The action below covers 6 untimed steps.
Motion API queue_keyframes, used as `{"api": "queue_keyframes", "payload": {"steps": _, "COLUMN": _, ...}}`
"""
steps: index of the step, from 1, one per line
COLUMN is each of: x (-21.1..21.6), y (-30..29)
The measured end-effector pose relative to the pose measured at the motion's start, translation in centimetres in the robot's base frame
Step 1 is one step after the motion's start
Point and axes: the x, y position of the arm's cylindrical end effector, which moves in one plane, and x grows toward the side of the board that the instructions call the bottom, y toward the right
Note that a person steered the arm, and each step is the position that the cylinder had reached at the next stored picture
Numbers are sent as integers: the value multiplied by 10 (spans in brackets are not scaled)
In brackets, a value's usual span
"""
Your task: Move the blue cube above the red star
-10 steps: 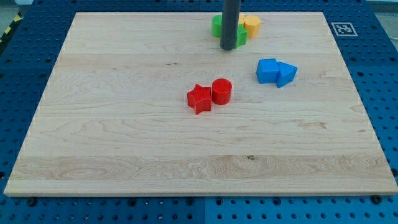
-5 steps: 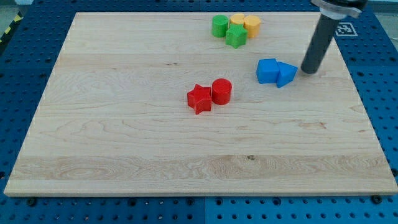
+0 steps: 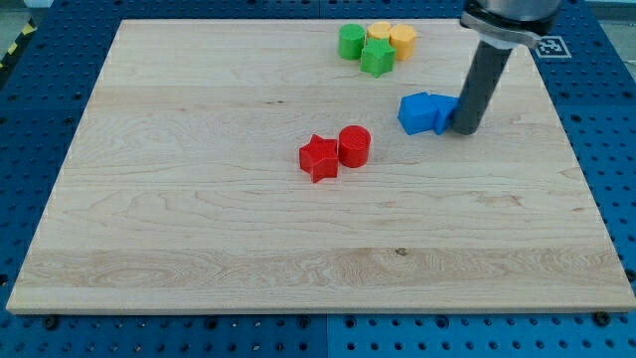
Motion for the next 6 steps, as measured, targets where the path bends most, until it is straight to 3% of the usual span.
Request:
{"api": "queue_keyframes", "payload": {"steps": 2, "x": -6, "y": -28}}
{"api": "queue_keyframes", "payload": {"steps": 3, "x": -6, "y": -15}}
{"api": "queue_keyframes", "payload": {"steps": 5, "x": -15, "y": 64}}
{"api": "queue_keyframes", "payload": {"steps": 6, "x": -48, "y": 68}}
